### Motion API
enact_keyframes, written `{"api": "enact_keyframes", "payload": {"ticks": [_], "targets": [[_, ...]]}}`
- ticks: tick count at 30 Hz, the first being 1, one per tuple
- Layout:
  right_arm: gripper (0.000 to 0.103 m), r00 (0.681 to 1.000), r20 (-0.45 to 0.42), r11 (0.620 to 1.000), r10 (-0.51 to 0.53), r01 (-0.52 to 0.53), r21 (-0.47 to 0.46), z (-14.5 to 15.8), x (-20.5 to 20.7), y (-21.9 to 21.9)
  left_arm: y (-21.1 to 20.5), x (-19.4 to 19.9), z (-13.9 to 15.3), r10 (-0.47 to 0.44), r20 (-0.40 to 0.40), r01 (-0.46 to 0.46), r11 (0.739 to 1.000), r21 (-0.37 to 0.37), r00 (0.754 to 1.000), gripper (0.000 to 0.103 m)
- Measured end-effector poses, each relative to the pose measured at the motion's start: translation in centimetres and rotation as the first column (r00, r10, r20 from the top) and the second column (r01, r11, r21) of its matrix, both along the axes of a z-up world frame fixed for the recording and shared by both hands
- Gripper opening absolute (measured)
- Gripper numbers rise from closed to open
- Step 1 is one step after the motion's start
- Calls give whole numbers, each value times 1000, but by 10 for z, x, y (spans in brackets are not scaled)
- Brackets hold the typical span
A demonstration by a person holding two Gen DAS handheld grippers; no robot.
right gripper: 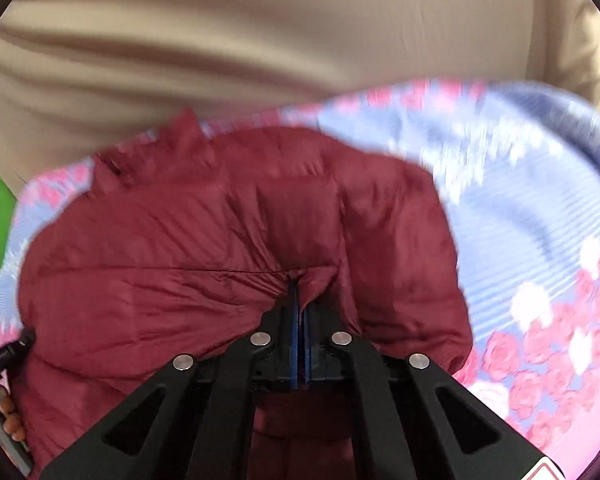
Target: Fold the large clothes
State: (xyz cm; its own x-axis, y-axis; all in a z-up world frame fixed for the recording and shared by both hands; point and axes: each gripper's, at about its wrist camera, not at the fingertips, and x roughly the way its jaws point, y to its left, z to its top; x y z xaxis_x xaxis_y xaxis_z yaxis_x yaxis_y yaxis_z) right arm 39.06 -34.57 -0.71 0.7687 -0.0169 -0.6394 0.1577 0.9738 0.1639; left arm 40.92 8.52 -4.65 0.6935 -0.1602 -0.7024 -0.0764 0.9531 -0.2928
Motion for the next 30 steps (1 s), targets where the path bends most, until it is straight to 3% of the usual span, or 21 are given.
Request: {"api": "enact_keyframes", "payload": {"ticks": [4,9,11,15,18,21,22,24,30], "targets": [[0,994,-106,1000,-7,7,-4,-25,18,-7,-5,4,1,-2,-1,2,1000,4,1000,2],[7,992,-53,992,-113,110,-53,4,-7,-4,-7,8,1,-2,-1,2,1000,5,1000,2],[17,993,-4,991,-122,121,-48,21,-24,-2,-7,6,1,-3,-1,3,1000,20,1000,2],[17,998,30,998,64,-64,-16,41,-31,47,-14,8,2,-2,-2,2,999,43,1000,2],[17,983,-24,984,181,-181,0,28,-17,89,-12,9,1,-3,-1,3,999,35,1000,2],[13,978,-90,980,189,-193,-41,0,3,107,-7,8,0,-6,1,6,1000,18,1000,2],[3,981,-95,984,169,-174,-47,-7,6,101,-5,7,0,-7,1,7,1000,11,1000,2],[2,987,-93,990,133,-137,-39,-11,5,84,-5,7,0,-8,2,8,1000,3,1000,2],[0,989,-102,995,-103,100,-28,-17,-15,-13,-1,6,-1,-10,3,10,1000,-6,1000,2]]}}
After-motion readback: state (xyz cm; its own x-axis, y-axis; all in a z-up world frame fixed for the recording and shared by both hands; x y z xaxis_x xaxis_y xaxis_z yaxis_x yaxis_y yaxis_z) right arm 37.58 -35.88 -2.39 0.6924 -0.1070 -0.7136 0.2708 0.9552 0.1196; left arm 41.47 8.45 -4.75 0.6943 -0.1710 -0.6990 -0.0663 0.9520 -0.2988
